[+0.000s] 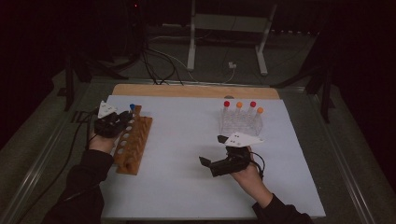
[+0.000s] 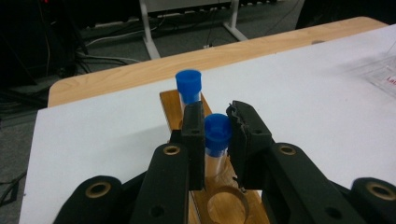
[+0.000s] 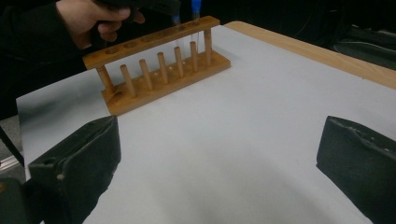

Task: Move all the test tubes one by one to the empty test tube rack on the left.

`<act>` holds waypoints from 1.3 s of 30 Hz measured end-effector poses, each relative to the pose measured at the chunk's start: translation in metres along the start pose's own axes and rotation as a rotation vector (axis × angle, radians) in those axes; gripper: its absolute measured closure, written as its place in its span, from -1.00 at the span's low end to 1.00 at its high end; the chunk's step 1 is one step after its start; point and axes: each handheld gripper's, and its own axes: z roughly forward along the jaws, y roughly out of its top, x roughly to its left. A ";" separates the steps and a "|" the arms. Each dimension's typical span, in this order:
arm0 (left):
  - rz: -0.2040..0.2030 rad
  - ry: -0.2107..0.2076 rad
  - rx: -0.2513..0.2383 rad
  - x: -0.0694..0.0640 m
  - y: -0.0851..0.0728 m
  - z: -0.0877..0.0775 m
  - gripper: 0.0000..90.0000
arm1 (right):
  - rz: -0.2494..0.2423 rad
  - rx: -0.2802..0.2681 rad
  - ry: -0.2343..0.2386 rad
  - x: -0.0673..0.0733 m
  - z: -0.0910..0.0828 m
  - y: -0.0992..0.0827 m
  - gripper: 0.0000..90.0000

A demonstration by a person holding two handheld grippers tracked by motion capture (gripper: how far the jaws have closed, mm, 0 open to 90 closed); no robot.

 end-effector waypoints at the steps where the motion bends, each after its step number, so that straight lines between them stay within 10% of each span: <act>1: 0.002 -0.001 0.001 0.000 0.000 0.000 0.72 | 0.002 -0.001 0.002 0.000 0.000 0.000 -1.00; 15: -0.018 -0.021 0.021 0.002 -0.001 -0.002 0.68 | 0.015 -0.010 0.004 -0.002 -0.003 0.002 -1.00; 21: -0.002 -0.016 -0.007 -0.002 0.001 -0.012 0.21 | 0.000 -0.027 -0.026 -0.003 -0.008 0.005 -1.00; 30: 0.014 -0.120 -0.052 -0.025 0.009 -0.040 -0.65 | 0.001 -0.056 -0.093 -0.019 -0.019 0.009 -1.00; 39: 0.043 -0.299 -0.063 -0.058 0.007 -0.056 -0.94 | 0.009 -0.071 -0.196 -0.045 -0.037 0.013 -1.00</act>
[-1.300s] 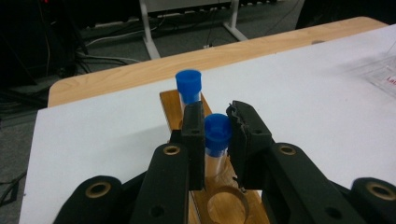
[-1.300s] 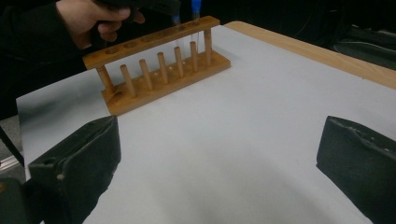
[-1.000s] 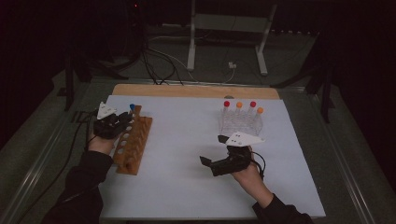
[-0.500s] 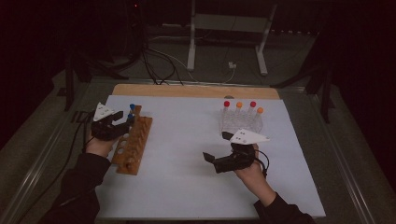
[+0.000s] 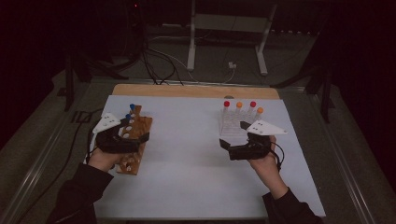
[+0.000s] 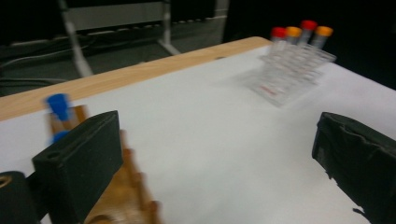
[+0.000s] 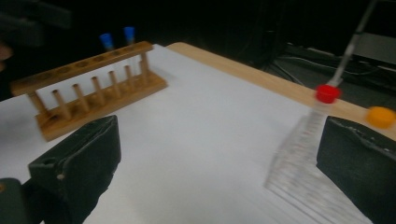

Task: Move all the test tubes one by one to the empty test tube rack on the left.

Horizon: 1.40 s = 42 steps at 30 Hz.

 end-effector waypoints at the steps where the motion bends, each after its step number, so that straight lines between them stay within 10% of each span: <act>1: 0.004 -0.010 0.006 -0.004 -0.001 0.001 -0.95 | 0.003 -0.003 -0.014 -0.003 -0.002 0.001 -1.00; 17: 0.067 -0.167 0.050 -0.045 -0.016 0.016 -0.95 | 0.060 -0.003 -0.212 -0.050 -0.012 -0.003 -1.00; 30: 0.085 -0.174 0.048 -0.053 -0.018 0.018 -0.95 | 0.110 0.046 -0.400 -0.083 0.001 -0.025 -0.59; 42: 0.081 -0.172 0.040 -0.053 -0.018 0.017 -0.95 | 0.198 0.126 -0.438 -0.111 0.020 -0.038 0.00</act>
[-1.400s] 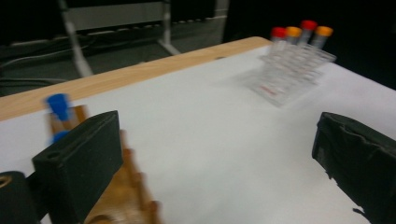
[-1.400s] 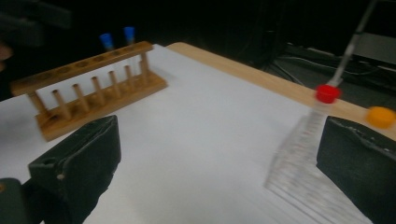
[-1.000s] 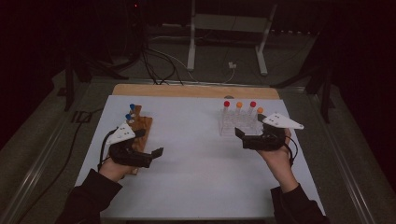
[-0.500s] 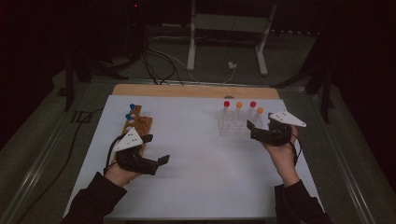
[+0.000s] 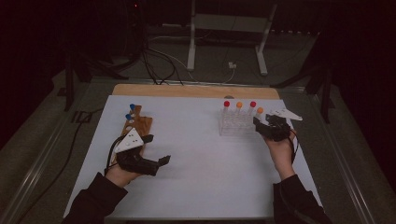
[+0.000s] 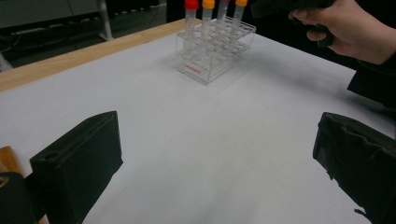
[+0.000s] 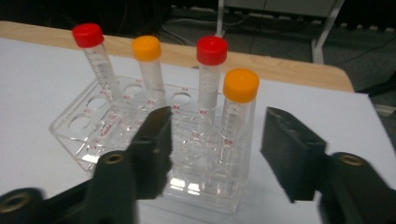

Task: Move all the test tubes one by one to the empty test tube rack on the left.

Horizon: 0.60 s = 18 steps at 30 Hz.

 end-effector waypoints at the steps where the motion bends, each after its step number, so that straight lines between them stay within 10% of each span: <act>1: -0.001 0.003 -0.001 0.000 0.000 0.000 -0.95 | 0.007 0.007 -0.006 -0.001 0.002 0.000 0.03; 18: -0.001 0.008 -0.007 0.002 0.000 -0.003 -0.95 | 0.082 0.069 -0.018 -0.011 0.030 0.004 0.41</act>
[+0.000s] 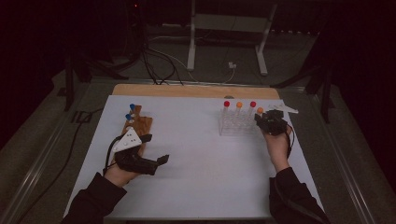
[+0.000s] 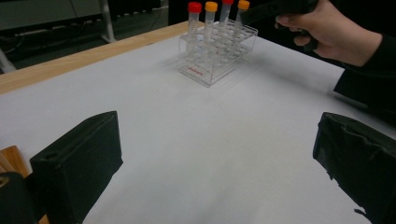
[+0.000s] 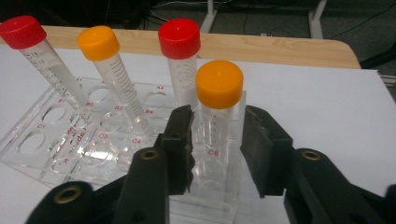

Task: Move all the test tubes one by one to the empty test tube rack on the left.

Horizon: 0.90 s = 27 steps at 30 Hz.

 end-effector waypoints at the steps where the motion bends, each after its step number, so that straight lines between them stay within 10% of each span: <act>1: -0.001 0.002 0.000 0.000 0.000 0.000 -0.95 | 0.001 0.001 0.003 0.000 0.001 0.000 0.44; 27: -0.004 -0.001 0.004 0.001 -0.001 0.000 -0.95 | -0.062 -0.054 -0.026 0.004 -0.007 0.009 0.66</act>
